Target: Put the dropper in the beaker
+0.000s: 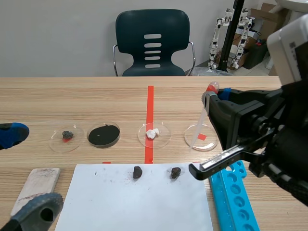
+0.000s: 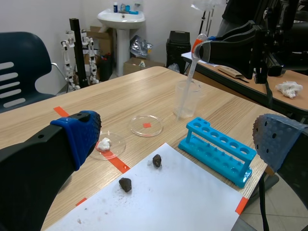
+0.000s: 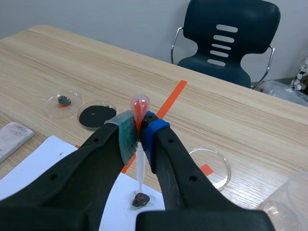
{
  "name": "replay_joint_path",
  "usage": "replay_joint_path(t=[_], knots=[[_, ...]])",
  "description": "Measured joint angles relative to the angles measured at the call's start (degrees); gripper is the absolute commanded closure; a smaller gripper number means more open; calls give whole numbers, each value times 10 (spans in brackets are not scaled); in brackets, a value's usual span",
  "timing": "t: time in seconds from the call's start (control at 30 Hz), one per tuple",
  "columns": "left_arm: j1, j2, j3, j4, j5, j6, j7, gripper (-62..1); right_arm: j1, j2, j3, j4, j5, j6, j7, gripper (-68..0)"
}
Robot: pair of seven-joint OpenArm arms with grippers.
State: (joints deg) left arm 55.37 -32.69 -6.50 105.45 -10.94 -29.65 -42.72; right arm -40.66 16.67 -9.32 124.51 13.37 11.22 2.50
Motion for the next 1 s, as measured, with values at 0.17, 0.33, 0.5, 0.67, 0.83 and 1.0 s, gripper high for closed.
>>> replay_joint_path(t=[0.17,0.33,0.5,0.67,0.83,1.0], knots=[[0,0,0,0,0,0,0,-623,0,0,0,0,0,0,0,-4],[0,0,0,0,0,0,0,-623,0,0,0,0,0,0,0,-4],[0,0,0,0,0,0,0,-623,0,0,0,0,0,0,0,-4],[0,0,0,0,0,0,0,-623,0,0,0,0,0,0,6,-4],[0,0,0,0,0,0,0,-623,0,0,0,0,0,0,6,-4],[0,0,0,0,0,0,0,-623,12,0,4,0,0,-19,2,-4]])
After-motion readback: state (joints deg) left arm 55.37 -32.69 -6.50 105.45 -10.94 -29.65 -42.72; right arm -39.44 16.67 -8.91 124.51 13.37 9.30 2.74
